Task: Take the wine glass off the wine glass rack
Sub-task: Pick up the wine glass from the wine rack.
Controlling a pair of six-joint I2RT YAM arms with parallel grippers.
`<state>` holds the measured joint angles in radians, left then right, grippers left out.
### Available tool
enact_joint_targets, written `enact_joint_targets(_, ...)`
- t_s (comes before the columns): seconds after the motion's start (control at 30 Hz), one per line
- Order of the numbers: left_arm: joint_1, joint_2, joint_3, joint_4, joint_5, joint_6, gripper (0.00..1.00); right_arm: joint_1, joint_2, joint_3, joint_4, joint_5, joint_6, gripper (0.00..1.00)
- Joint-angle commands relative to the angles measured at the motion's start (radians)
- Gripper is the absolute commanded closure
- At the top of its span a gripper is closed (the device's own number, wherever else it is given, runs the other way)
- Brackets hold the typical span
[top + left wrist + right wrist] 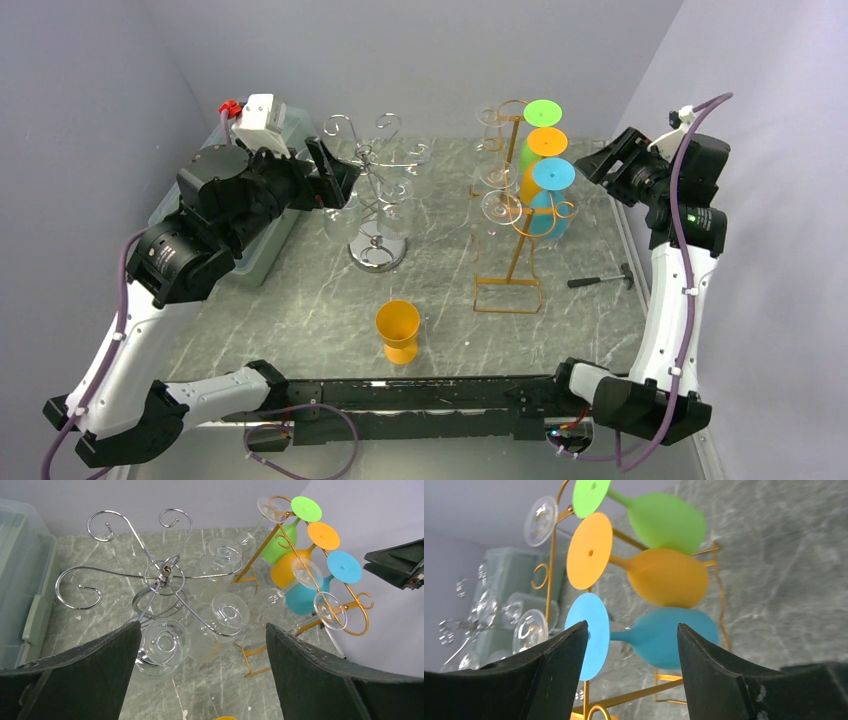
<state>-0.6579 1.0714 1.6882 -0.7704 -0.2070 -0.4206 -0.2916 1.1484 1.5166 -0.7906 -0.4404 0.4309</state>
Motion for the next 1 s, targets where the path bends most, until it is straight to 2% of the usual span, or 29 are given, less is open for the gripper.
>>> enact_joint_targets(0.0,-0.002,0.001,0.042,0.011,0.019,0.011,0.01,-0.057,-0.024,-0.089,0.228,-0.327,0.116,0.33)
enact_joint_targets(0.1,-0.002,-0.001,0.038,0.013,0.020,0.010,0.00,-0.070,-0.021,-0.143,0.315,-0.408,0.178,0.38)
enact_joint_targets(0.33,-0.002,-0.008,0.031,0.010,0.016,0.005,0.01,-0.071,-0.029,-0.212,0.380,-0.459,0.238,0.49)
enact_joint_targets(0.83,-0.002,-0.019,0.019,0.013,0.017,-0.008,0.00,-0.071,-0.030,-0.205,0.296,-0.420,0.214,0.71)
enact_joint_targets(0.97,-0.001,-0.015,0.022,0.014,0.020,-0.009,0.00,-0.071,-0.023,-0.205,0.286,-0.423,0.209,0.72)
